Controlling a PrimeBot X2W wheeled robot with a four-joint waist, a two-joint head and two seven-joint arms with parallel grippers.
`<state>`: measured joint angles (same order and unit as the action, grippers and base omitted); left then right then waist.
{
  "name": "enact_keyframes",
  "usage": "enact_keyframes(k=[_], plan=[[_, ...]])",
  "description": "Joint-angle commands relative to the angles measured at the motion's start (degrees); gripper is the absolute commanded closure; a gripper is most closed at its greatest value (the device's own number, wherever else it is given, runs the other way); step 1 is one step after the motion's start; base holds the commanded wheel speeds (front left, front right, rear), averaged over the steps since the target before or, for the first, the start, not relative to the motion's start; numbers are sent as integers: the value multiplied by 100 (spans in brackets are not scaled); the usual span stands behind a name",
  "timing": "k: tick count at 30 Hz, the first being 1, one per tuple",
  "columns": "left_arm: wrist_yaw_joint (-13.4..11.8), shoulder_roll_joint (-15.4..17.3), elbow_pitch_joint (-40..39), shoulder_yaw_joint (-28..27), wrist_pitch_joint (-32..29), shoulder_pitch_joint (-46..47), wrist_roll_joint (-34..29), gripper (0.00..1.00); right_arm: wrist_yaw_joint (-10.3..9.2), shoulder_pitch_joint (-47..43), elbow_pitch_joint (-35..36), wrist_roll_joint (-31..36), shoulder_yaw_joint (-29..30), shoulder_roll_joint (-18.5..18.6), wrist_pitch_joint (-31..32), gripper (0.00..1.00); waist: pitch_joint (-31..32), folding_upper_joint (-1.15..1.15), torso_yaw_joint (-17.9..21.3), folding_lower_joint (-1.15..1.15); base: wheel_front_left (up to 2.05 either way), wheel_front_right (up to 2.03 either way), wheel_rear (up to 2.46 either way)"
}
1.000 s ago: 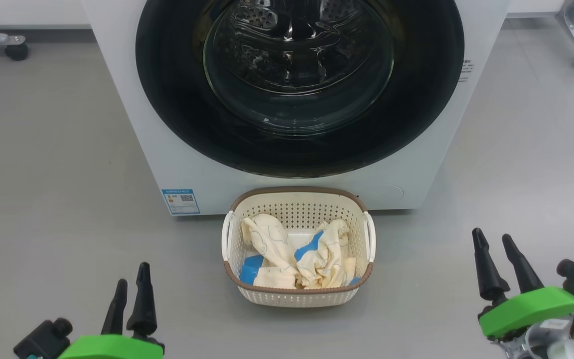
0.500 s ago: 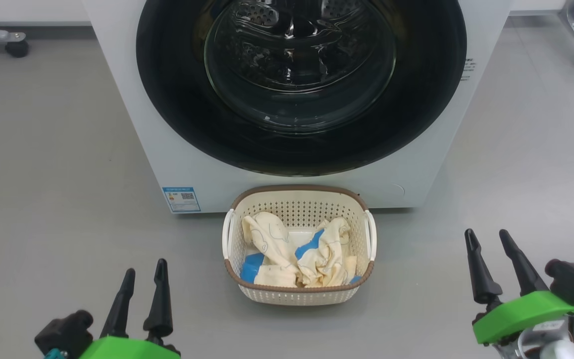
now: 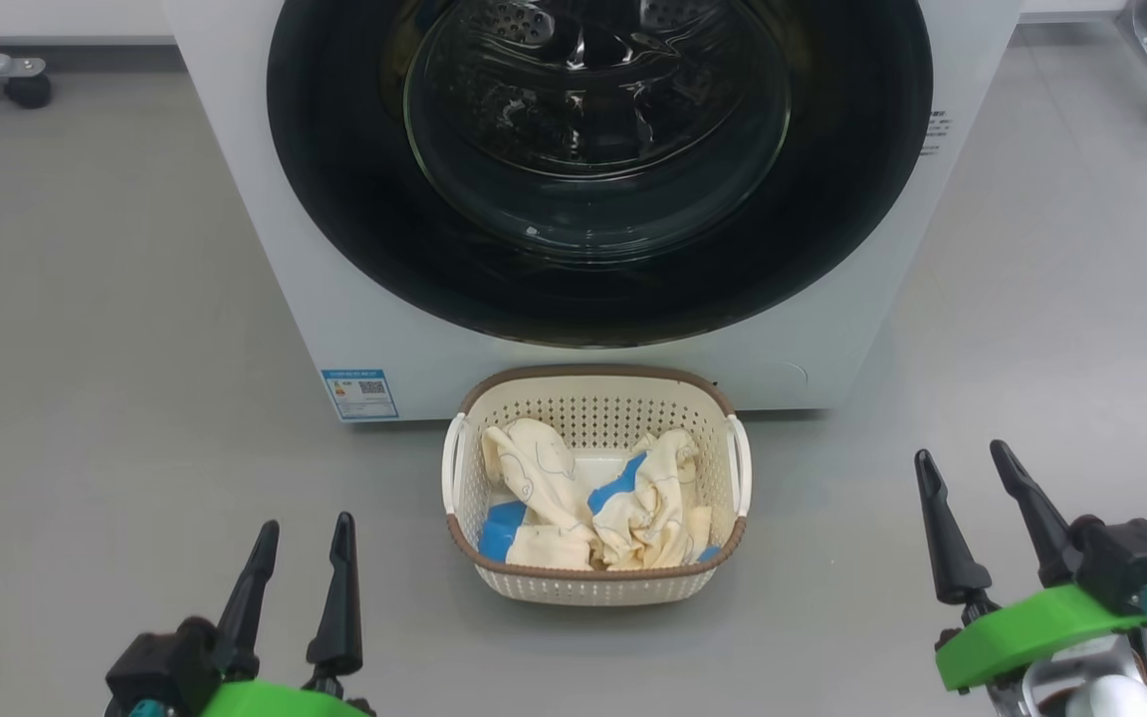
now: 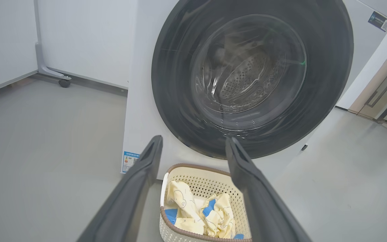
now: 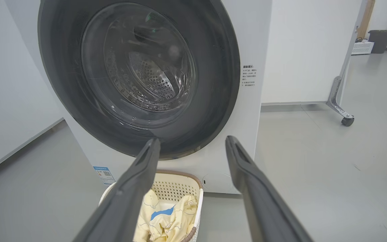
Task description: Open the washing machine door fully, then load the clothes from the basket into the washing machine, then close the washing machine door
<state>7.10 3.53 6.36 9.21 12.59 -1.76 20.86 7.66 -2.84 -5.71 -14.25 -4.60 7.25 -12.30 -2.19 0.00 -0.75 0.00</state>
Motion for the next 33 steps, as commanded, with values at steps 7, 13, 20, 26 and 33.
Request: enact_keyframes(k=[7, 13, 20, 26, 33], plan=[[37, 95, -293, -94, 193, 99, -621, 0, -17, 112, 322, 558, -111, 123, -221, 0, -28, 0, -7, 0, 0, 0, 0], [39, 117, -295, -62, 241, 102, -825, 0, -17, 106, 367, 601, -46, 48, -270, 0, -43, 0, -23, 0, 0, 0, 0], [39, 122, -298, -68, 241, 115, -874, 0, -17, 99, 336, 517, 43, -17, -270, 0, -56, 0, -27, 0, 0, 0, 0], [39, 118, -290, -127, 241, 102, -918, 0, -17, 94, 301, 486, 96, -61, -270, 0, -48, 0, -9, 0, 0, 0, 0], [39, 91, -286, -199, 241, 95, -958, 0, -17, 82, 270, 508, 148, -86, -270, 0, -35, 0, 1, 0, 0, 0, 0]])
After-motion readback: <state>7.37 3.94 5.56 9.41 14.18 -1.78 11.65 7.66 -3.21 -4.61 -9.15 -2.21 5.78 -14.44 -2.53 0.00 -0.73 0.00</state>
